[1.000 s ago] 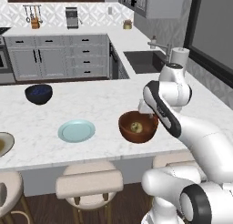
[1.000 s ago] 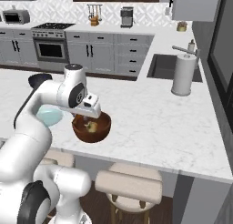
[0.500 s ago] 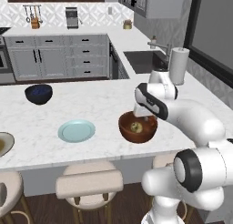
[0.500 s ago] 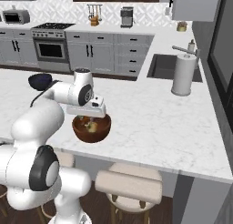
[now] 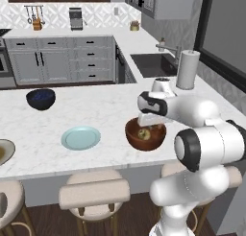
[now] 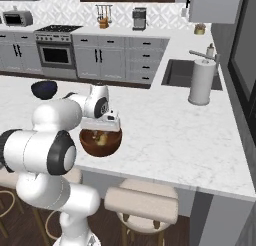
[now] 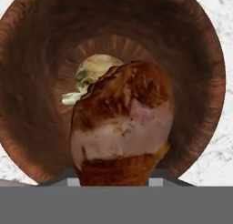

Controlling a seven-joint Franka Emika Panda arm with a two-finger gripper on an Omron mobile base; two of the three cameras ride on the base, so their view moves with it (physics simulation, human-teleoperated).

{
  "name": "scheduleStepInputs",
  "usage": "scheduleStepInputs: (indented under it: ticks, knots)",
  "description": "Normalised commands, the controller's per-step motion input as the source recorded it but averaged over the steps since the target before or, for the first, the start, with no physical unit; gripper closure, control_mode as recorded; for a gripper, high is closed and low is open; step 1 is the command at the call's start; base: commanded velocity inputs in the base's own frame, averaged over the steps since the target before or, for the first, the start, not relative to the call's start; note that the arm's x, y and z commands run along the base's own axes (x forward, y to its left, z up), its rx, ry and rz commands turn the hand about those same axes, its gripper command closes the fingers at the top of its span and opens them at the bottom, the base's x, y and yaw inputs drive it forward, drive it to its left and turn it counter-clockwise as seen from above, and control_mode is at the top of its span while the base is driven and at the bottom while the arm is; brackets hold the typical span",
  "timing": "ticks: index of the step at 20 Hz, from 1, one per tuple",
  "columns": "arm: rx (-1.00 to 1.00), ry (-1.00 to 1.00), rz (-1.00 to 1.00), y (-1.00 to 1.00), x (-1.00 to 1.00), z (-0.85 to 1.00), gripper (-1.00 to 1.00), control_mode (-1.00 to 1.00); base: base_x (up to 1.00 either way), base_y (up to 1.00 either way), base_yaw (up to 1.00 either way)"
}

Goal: Pick the chicken drumstick and onion from their plates and place them in the bowl. Then put the bowl in the fridge.

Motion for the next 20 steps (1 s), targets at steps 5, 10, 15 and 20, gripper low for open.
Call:
scheduleStepInputs:
  ticks: [5,10,15,20]
  knots:
    - [0.0,0.11,0.0,0.0,0.08,-0.5,1.0,-1.0,0.0,0.0,0.0]
    - [0.0,0.05,0.0,0.0,0.25,-0.41,-1.0,-1.0,0.0,0.0,0.0]
    - [0.0,0.0,0.0,0.0,0.07,-0.08,-1.0,-1.0,0.0,0.0,0.0]
    - [0.0,-0.03,0.0,0.04,-0.04,0.13,-1.0,-1.0,0.0,0.0,0.0]
